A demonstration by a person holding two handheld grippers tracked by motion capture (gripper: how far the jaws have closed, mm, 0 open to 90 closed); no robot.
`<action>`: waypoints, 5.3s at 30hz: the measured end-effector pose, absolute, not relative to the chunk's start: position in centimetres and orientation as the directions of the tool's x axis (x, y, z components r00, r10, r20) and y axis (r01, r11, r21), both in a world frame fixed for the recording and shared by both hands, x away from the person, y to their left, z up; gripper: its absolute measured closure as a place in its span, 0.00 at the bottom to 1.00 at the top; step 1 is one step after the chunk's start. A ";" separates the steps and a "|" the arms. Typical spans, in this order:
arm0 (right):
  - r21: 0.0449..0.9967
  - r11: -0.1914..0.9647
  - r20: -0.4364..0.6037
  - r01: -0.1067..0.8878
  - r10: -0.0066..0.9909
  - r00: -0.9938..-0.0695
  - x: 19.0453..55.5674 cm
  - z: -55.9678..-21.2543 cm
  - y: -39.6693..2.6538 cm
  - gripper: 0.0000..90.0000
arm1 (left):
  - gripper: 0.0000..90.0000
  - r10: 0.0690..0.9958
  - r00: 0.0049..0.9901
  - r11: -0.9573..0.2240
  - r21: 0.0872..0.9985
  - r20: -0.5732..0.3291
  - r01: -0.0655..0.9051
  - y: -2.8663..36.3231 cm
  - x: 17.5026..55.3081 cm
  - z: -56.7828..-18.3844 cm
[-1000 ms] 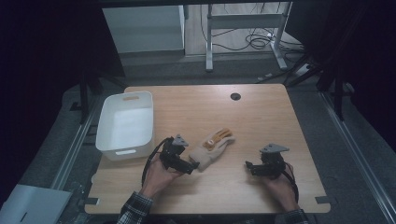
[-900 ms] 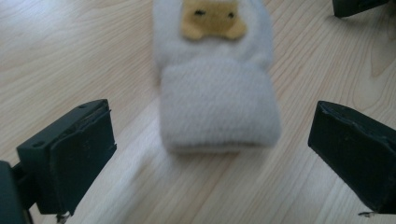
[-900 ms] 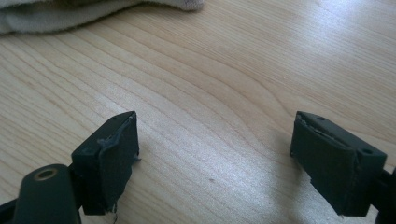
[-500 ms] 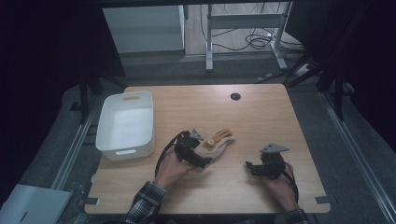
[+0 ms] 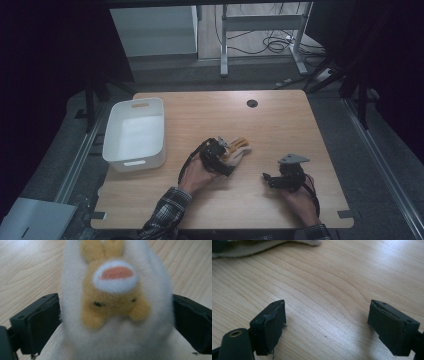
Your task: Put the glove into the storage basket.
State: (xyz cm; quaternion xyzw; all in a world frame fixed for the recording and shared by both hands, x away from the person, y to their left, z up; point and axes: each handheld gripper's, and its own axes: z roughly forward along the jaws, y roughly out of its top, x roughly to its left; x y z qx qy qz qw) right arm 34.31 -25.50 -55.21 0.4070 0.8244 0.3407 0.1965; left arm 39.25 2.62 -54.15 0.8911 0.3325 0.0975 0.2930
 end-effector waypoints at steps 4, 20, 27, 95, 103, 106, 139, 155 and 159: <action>0.722 0.436 -0.046 0.537 0.805 -0.592 34.3 -55.2 -25.5 0.17 | 0.07 0.642 0.765 -0.613 0.574 -0.037 0.543 2.4 39.2 -54.9; 0.722 0.436 -0.046 0.537 0.805 -0.592 34.3 -55.2 -25.5 0.17 | 0.64 0.618 0.784 -0.624 0.568 -0.061 0.537 3.1 38.4 -53.9; 0.722 0.437 -0.046 0.537 0.804 -0.592 34.3 -55.2 -25.5 0.17 | 0.64 0.625 0.775 -0.600 0.577 -0.095 0.554 3.8 38.4 -53.6; 0.723 0.436 -0.046 0.536 0.805 -0.592 34.3 -55.2 -25.5 0.17 | 0.62 0.913 0.400 -0.254 0.653 -0.082 0.713 23.6 39.8 -42.0; 0.723 0.436 -0.046 0.536 0.805 -0.592 34.3 -55.2 -25.5 0.17 | 0.62 0.957 0.277 -0.156 0.659 -0.083 0.736 27.5 39.7 -42.9; 0.722 0.436 -0.046 0.537 0.805 -0.592 34.3 -55.2 -25.5 0.17 | 0.62 0.966 0.246 -0.132 0.660 -0.083 0.740 28.5 39.8 -43.6; 0.723 0.434 -0.045 0.537 0.806 -0.591 34.3 -55.2 -25.5 0.17 | 0.56 0.980 0.182 -0.125 0.467 -0.079 0.875 28.1 45.3 -50.1; 0.723 0.435 -0.045 0.537 0.805 -0.591 34.3 -55.2 -25.5 0.17 | 0.12 0.977 0.179 -0.105 0.469 -0.115 0.877 28.2 45.1 -49.9; 0.723 0.435 -0.046 0.537 0.805 -0.591 34.3 -55.2 -25.5 0.17 | 0.12 0.975 0.187 -0.101 0.501 -0.123 0.859 28.3 44.6 -49.1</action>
